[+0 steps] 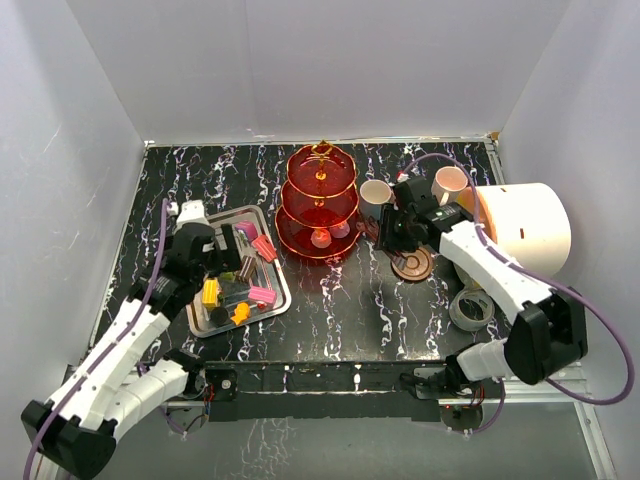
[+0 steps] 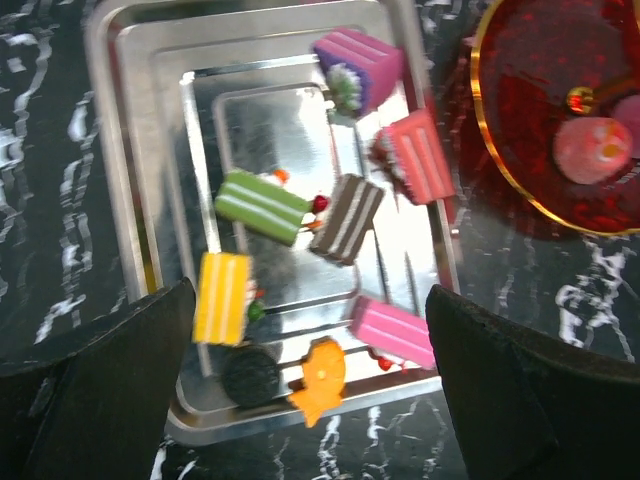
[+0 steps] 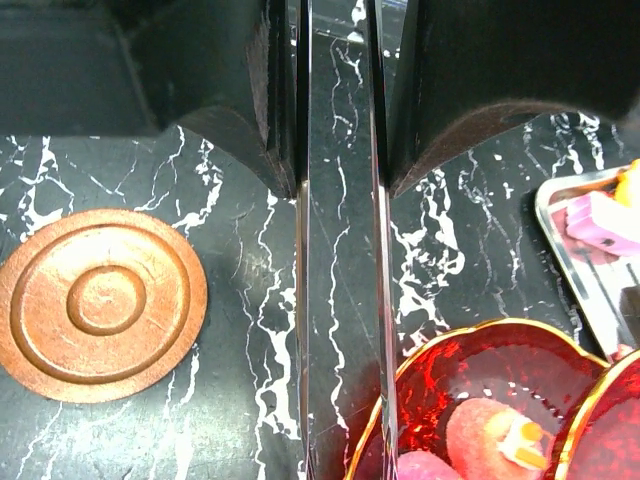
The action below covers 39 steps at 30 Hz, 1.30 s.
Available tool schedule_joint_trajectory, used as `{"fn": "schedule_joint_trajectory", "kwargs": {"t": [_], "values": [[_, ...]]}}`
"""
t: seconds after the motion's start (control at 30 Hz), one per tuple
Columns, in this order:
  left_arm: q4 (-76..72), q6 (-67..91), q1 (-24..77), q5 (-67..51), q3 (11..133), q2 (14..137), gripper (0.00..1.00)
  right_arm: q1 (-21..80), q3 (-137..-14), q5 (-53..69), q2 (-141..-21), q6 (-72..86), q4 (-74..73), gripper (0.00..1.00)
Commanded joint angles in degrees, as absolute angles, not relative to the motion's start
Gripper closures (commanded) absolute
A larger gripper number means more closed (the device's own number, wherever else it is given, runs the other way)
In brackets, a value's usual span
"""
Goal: Serve the afternoon tea
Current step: Adjust the desert table at the center of the board.
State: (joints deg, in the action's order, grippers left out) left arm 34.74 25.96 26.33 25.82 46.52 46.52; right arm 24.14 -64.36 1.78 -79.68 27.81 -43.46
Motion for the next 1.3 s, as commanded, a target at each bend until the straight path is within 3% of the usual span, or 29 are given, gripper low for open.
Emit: {"fn": "schedule_joint_trajectory", "kwargs": {"t": [0.0, 0.17, 0.33, 0.6, 0.93, 1.03, 1.2, 1.27], "values": [[25.51, 25.62, 26.24, 14.53, 50.94, 53.48, 0.01, 24.07, -64.95, 2.94, -71.7, 31.31, -44.29, 0.64], [22.59, 24.69, 26.19, 7.54, 63.23, 70.63, 0.01, 24.08, -64.33, -0.18, -66.27, 33.35, -46.73, 0.63], [25.03, 27.76, 24.01, 7.76, 73.79, 83.32, 0.03, 24.02, -66.91, -1.06, -63.91, 33.49, -49.04, 0.62], [19.47, 31.32, 16.46, -0.81, 80.34, 94.5, 0.15, 24.0, -69.17, 0.37, -62.15, 33.27, -49.91, 0.61], [14.8, 29.53, 15.69, -8.55, 91.32, 107.03, 0.16, 24.0, -66.85, 1.15, -60.97, 32.26, -49.52, 0.61], [14.89, 29.69, 15.65, -12.26, 92.98, 109.9, 0.26, 24.01, -66.17, 1.1, -60.35, 32.14, -49.33, 0.61], [15.11, 30.86, 15.65, -15.54, 91.82, 111.28, 0.62, 24.08, -65.66, 0.96, -60.37, 31.4, -49.39, 0.61], [14.25, 31.94, 15.65, -15.24, 89.53, 109.56, 0.69, 24.08, -65.49, 0.85, -60.24, 31.29, -49.39, 0.61]]}}
